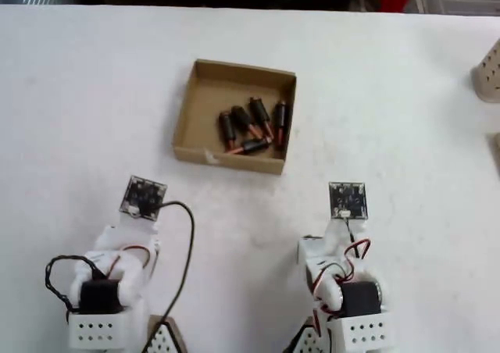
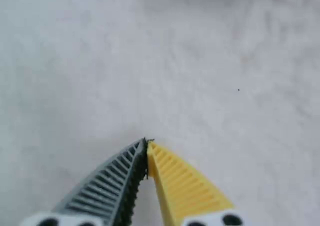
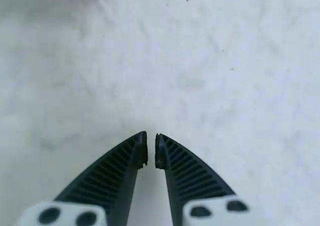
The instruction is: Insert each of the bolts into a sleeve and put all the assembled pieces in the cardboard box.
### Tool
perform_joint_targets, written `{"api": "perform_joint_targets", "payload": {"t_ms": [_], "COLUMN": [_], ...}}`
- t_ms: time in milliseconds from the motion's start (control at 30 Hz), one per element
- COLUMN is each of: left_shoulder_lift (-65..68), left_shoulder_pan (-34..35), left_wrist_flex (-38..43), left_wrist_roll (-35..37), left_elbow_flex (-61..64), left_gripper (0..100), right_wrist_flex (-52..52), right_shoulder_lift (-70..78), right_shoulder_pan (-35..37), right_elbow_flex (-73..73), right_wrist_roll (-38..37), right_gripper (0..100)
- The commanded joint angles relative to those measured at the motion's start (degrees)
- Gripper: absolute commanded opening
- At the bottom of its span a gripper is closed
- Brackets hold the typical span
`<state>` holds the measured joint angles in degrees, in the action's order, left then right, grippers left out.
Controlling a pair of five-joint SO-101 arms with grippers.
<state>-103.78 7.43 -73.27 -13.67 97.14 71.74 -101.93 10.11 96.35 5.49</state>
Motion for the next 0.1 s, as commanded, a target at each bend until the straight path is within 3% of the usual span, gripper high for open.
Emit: {"api": "perform_joint_targets", "payload": {"t_ms": [0,67], "left_shoulder_lift": [-0.57,-0.57], "left_shoulder_pan": [-0.31,-0.31], "left_wrist_flex": [-0.35,-0.35], "left_wrist_roll": [0.09,0.09], "left_elbow_flex": [-0.09,-0.09], "left_gripper": [2,2], "right_wrist_flex": [0.22,0.22], "right_shoulder_lift": [-0.04,-0.04], "right_shoulder_pan": [-0.13,-0.13], "right_elbow_flex": [0.53,0.53], "right_wrist_roll": [-0.53,-0.53], "right_gripper": [1.8,1.9]}}
